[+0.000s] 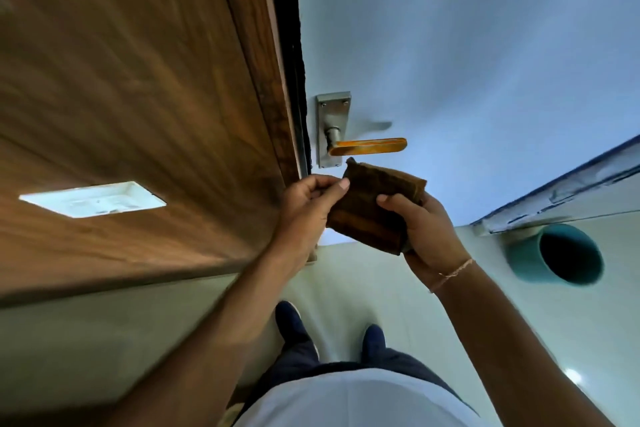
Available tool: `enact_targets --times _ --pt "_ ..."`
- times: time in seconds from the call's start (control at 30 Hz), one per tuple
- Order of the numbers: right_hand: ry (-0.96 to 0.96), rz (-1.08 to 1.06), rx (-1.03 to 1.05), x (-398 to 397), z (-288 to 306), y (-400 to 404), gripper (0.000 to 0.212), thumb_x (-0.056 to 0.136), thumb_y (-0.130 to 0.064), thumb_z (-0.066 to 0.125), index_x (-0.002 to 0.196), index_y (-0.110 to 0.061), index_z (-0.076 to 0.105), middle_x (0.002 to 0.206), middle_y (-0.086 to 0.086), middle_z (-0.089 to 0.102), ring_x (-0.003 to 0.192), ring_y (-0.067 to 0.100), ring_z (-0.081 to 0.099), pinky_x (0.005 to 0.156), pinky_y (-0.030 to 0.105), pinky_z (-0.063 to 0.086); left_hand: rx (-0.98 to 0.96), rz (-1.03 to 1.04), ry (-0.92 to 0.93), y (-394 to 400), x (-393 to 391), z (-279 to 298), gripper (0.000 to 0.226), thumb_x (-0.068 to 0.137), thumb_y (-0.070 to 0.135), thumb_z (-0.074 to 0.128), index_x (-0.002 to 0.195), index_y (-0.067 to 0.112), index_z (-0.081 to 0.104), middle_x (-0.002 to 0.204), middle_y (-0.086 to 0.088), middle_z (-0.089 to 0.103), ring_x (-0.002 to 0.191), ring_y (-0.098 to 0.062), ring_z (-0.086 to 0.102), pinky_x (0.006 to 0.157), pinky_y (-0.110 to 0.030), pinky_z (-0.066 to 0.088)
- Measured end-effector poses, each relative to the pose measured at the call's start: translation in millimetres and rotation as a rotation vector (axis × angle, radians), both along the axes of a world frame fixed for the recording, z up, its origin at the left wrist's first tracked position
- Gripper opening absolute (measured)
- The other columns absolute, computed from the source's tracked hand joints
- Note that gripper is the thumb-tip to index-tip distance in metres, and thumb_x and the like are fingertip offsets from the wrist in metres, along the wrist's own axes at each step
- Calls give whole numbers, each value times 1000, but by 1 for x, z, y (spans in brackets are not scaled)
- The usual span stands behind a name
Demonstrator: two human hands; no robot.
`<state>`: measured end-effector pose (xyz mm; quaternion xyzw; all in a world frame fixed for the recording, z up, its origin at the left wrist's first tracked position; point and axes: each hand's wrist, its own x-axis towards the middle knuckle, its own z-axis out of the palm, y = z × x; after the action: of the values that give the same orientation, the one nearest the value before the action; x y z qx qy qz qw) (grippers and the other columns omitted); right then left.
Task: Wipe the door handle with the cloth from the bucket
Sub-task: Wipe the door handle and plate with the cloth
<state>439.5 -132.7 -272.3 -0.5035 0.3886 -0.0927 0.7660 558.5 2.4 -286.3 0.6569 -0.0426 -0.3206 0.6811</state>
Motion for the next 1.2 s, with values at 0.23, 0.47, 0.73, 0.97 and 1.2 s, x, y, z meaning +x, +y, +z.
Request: enact_targets --times 0.23,0.47,0.73,0.97,1.2 --pt "-183 -73 -253 -16 14 -12 39 97 -4 68 134 -13 63 127 7 75 115 28 74 97 58 60 293 216 -796 12 -25 20 15 101 17 71 115 12 72 96 8 72 89 -11 68 75 -26 58" --pt "-287 160 -1151 2 34 -20 47 94 -12 53 139 -25 61 130 -6 74 117 23 72 97 49 59 534 365 -1441 21 -26 37 58 95 19 75 147 1 58 156 -19 54 146 -33 48 118 -51 44" --pt "-153 178 -1782 59 7 -14 55 93 -4 61 147 -12 60 148 8 63 142 33 53 113 48 45 801 200 -1607 32 0 20 87 100 29 67 167 -3 21 176 -23 15 166 -35 11 135 -51 19" --pt "16 382 -1914 56 -28 -14 70 91 -7 63 158 -9 43 161 12 48 155 35 36 126 51 31 886 129 -1621 43 8 -11 93 100 37 63 168 -2 13 177 -25 9 166 -38 10 136 -51 18" --pt "214 228 -1782 59 -23 6 68 89 -12 46 157 -7 45 158 15 52 152 40 39 122 56 35 911 77 -1686 48 19 -32 98 97 36 66 168 -2 10 176 -26 10 166 -39 10 134 -55 20"
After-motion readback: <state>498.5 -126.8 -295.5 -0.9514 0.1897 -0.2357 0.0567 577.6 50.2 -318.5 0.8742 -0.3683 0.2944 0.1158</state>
